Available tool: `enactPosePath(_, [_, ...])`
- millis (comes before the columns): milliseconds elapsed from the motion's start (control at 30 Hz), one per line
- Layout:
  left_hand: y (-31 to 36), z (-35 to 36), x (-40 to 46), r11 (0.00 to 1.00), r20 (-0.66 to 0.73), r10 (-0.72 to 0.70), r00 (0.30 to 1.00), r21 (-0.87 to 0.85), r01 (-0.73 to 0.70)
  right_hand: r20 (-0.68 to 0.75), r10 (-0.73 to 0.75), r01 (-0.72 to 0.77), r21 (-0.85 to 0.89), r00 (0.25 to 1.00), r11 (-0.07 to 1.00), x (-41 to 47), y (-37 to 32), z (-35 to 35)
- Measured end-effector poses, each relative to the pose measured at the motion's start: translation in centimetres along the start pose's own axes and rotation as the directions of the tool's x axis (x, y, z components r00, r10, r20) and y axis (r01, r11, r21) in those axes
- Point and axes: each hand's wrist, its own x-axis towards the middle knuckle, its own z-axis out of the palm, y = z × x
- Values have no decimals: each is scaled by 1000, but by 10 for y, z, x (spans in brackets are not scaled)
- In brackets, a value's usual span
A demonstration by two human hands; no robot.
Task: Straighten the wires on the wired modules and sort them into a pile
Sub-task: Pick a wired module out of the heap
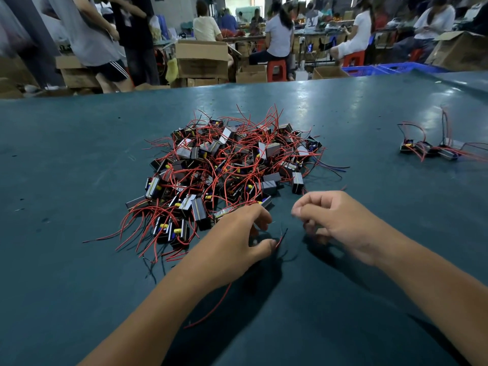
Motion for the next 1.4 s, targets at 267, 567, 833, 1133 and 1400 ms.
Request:
enactPosePath(267, [-6,-17,-2,998,187,-52,981,54,42,-283,-463,118,-737,840,665,29,17,-50])
enactPosePath(567, [-13,-21,2,997,199,-62,978,-29,69,93,-254,174,-933,963,316,56,39,-31])
enactPosePath(833, [-13,-17,4,988,99,-11,995,155,-5,-36,-447,204,-855,894,477,49,30,-33])
enactPosePath(1133, [-9,-17,-2,985,145,-31,989,171,6,-200,-305,265,-205,931,942,27,2,-28])
enactPosePath(1400, [-9,-21,0,943,166,-40,985,332,-18,-363,-533,361,-443,765,821,18,-4,-34])
